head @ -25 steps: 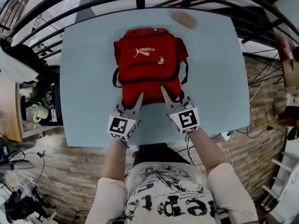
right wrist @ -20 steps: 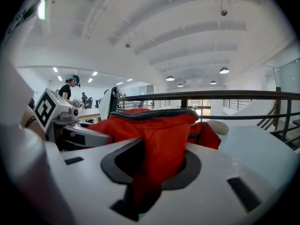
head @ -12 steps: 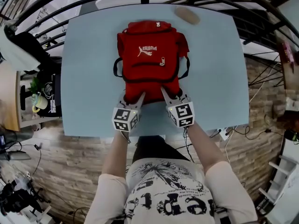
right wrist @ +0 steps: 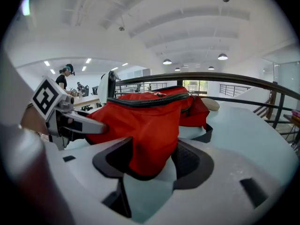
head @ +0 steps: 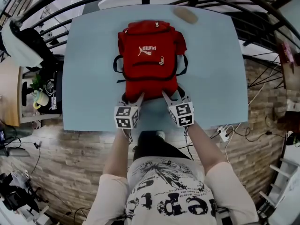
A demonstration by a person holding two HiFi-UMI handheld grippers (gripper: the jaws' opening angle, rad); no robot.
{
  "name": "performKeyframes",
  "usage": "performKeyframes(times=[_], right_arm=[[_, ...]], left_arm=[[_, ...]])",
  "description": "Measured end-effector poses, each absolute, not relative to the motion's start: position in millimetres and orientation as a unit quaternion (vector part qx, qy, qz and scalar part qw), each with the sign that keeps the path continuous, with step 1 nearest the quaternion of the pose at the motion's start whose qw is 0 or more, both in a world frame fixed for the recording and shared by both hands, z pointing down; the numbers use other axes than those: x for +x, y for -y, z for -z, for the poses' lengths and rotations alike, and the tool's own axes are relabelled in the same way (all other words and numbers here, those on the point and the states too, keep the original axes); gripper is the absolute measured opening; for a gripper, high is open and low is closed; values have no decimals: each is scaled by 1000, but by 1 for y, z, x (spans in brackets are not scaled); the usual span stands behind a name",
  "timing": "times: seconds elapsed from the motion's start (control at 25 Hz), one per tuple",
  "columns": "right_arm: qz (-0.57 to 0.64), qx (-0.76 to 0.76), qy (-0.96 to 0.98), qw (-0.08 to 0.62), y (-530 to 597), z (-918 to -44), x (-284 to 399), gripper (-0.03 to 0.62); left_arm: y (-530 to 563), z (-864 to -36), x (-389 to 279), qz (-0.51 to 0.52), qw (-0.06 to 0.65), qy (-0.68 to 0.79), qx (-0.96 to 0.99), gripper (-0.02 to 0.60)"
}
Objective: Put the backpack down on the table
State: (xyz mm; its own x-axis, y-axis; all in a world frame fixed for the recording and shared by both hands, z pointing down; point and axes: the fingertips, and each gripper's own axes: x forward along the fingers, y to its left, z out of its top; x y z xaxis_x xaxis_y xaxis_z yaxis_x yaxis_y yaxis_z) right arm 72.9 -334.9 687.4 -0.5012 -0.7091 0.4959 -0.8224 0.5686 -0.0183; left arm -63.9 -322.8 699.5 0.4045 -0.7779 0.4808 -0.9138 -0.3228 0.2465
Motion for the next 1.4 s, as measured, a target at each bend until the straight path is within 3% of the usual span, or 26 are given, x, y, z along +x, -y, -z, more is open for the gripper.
performKeyframes(times=[0.48,0.56,0.64,0.84,1.0,1.4], right_arm=[[-184,463,796,344,287,-665,99,125],[-194,452,796,352,276,-659,99,107],[-194,445,801,350,267,-650,97,77],[-169,453,813,323,257,-612,95,-5],[-130,462,833,276,258,-568,92,-5],[18,455,883,117,239,-446,82,-6]], left_arm=[[262,-671,-85,-208,306,570,734,252],[248,-663,-84,-219,307,572,728,220],[239,-649,-82,-221,292,580,727,140],[228,-608,-76,-217,247,590,737,35],[227,-562,-65,-160,210,578,772,25],[206,-438,-51,-46,40,559,827,23]])
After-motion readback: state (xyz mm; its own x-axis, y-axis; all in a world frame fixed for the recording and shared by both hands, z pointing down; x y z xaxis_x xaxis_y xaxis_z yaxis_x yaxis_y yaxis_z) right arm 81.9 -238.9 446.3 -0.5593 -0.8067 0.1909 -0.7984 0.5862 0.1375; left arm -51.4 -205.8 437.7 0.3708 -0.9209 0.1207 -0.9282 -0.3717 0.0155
